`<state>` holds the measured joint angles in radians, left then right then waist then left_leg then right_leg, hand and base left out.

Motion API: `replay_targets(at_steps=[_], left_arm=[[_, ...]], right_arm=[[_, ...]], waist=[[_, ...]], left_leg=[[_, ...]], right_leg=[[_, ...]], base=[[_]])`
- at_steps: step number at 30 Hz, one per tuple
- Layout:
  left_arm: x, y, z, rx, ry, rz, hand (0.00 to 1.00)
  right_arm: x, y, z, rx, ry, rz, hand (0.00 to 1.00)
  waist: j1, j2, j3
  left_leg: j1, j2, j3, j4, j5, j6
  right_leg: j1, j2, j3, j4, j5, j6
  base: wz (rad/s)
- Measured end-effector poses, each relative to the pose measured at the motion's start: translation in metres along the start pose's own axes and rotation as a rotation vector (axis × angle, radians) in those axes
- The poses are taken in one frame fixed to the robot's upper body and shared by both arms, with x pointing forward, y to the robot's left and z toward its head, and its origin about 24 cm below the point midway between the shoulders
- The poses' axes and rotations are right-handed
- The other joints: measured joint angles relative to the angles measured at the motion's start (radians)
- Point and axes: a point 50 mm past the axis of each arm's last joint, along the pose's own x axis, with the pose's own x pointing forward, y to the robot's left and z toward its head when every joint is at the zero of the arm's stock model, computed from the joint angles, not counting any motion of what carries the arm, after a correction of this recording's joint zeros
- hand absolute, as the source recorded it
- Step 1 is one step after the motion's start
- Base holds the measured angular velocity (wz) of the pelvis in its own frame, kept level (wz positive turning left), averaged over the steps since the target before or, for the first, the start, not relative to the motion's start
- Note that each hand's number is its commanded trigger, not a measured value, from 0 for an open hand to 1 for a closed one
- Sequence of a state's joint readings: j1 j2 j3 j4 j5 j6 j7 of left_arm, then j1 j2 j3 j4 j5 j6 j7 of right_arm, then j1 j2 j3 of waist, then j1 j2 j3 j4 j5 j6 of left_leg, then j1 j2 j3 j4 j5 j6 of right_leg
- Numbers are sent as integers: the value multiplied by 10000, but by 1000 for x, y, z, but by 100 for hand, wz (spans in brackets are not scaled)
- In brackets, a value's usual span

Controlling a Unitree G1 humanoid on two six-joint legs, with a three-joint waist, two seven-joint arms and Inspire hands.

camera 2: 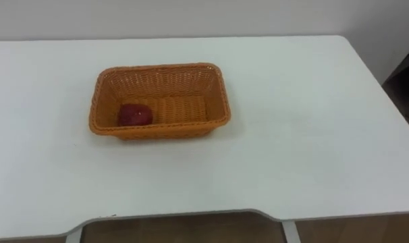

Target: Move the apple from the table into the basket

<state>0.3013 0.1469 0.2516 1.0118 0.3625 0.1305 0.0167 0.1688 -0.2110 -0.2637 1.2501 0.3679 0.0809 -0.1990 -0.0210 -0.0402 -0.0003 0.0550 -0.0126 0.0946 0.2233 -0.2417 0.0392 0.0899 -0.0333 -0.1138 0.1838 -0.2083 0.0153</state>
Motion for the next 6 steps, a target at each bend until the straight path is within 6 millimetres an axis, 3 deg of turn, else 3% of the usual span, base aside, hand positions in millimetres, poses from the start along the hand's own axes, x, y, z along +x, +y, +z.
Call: replay_targets(at_steps=[1,6], left_arm=[[0,-1,-1,21,79,-32,0],[0,-11,-8,26,458,-373,0]], right_arm=[[0,3,-3,-436,73,191,0],[-2,14,-11,-2255,158,802,0]], waist=[[6,79,-26],[13,321,46]], left_leg=[[-7,-7,-33,2,-8,-5],[113,-7,-118,3,-33,-15]], right_leg=[[35,4,-32,-2,0,0],[217,4,-150,10,-1,0]], base=[[10],[3]])
